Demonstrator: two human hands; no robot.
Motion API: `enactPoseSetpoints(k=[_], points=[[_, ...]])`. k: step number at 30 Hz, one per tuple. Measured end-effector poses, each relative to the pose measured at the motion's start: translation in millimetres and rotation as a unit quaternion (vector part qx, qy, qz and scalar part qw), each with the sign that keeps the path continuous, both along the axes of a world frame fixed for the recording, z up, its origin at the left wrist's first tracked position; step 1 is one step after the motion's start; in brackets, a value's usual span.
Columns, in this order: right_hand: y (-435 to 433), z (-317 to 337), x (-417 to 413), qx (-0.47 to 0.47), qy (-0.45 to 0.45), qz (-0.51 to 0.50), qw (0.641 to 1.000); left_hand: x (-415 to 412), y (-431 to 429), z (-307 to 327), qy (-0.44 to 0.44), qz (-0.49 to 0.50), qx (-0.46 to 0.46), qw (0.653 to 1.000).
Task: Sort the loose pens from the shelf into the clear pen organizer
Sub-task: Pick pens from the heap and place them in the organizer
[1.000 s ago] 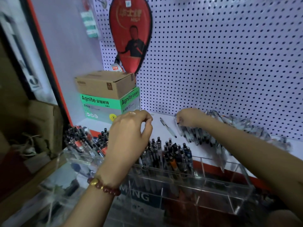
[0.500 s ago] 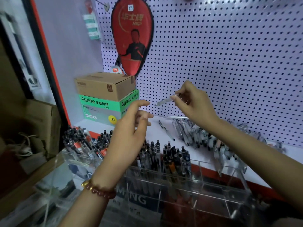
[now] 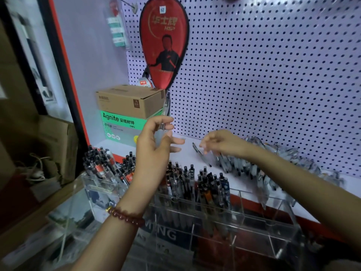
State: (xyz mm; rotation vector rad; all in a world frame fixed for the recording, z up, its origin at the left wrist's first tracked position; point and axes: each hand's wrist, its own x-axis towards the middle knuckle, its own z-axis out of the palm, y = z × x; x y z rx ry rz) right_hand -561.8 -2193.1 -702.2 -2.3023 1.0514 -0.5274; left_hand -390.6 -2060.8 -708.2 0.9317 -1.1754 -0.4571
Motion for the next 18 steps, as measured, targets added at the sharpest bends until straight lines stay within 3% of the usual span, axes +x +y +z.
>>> enactPoseSetpoints(k=[3, 6, 11, 18], points=[[-26.9, -30.5, -4.8, -0.047, 0.198, -0.058, 0.977, 1.5, -2.3, -2.9, -0.011, 0.019, 0.004, 1.0], [-25.5, -41.4, 5.5, -0.084, 0.302, -0.044, 0.948, 2.1, -4.2, -4.6, -0.029, 0.027, -0.004, 0.999], [-26.8, -49.4, 16.7, -0.075, 0.302, -0.036, 0.949, 3.8, -5.5, -7.0, -0.042, 0.036, -0.001, 0.998], [-32.7, -43.1, 3.6, 0.066, 0.187, -0.067, 0.978, 2.1, -3.3, -1.9, -0.003, 0.037, 0.012, 0.999]])
